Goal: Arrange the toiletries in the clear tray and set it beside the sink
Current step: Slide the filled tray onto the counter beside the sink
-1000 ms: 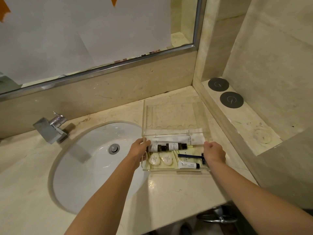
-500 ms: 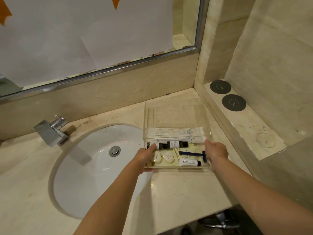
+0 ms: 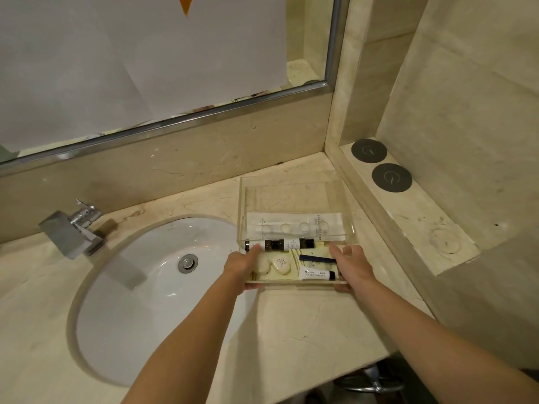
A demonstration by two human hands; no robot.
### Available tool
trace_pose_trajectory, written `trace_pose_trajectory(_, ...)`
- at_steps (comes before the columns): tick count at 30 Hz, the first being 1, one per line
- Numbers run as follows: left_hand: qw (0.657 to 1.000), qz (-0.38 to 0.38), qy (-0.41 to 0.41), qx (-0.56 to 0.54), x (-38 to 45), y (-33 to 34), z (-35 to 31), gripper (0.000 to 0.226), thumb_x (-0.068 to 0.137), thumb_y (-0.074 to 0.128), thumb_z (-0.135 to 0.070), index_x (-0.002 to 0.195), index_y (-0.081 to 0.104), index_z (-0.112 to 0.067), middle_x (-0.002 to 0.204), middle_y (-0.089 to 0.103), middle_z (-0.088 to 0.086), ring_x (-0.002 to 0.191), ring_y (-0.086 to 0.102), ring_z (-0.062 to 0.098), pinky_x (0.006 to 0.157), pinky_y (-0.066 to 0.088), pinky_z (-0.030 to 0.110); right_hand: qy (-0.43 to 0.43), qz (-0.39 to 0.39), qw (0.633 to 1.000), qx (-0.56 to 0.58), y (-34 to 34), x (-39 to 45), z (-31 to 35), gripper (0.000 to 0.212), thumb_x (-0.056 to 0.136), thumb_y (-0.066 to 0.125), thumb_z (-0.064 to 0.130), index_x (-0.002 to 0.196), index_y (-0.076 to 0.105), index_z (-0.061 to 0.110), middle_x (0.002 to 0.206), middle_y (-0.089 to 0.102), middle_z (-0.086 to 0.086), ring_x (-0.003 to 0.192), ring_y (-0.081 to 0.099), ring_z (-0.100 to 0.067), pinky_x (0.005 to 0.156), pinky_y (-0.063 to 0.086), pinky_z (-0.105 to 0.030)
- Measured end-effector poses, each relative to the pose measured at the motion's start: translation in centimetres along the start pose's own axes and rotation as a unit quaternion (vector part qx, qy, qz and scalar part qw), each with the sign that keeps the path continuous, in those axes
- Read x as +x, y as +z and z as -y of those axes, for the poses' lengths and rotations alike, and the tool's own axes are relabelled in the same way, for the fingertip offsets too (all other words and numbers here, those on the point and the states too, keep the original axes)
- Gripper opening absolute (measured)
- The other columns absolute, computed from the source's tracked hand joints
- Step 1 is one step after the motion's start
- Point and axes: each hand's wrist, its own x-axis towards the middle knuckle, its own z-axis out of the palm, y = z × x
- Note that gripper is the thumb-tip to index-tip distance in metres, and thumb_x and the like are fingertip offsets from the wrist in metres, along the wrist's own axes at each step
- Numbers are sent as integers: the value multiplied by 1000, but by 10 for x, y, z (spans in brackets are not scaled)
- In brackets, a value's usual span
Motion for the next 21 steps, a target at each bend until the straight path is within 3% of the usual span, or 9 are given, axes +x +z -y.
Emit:
trace_pose_trajectory(6, 1000, -12, -7, 6, 2, 1, -3, 41, 88, 60, -44, 106, 51, -9, 89, 57, 9, 82, 61, 27, 63, 58, 38, 0, -51, 997, -53, 6, 4, 2, 49, 84, 60, 48, 119, 46, 17, 114, 54, -3, 76, 57, -18, 62, 62, -41)
trace_pose_trajectory(10, 1000, -11, -10, 8, 4, 1, -4, 38, 88, 62, -42, 105, 50, -10, 90, 57, 9, 76, 58, 23, 64, 58, 38, 3, -63, 995, -72, 8, 7, 5, 48, 82, 60, 49, 114, 47, 15, 111, 54, -3, 75, 60, -21, 60, 61, -38)
trace_pose_trajectory(17, 1000, -1, -7, 0, 10, -1, -6, 52, 84, 64, -42, 121, 48, -9, 111, 62, 13, 89, 65, 26, 55, 57, 33, 10, -72, 992, -99, 10, 14, 8, 51, 82, 58, 54, 112, 45, 14, 108, 57, -5, 79, 65, -27, 45, 49, -27)
trace_pose_trajectory(21, 1000, -23, 3, -11, 13, 2, -8, 51, 85, 62, -37, 124, 46, -9, 111, 61, 13, 91, 65, 27, 55, 57, 34, 16, -83, 992, -92, 12, 18, 13, 51, 80, 59, 54, 111, 45, 15, 104, 58, -5, 74, 66, -27, 54, 59, -35)
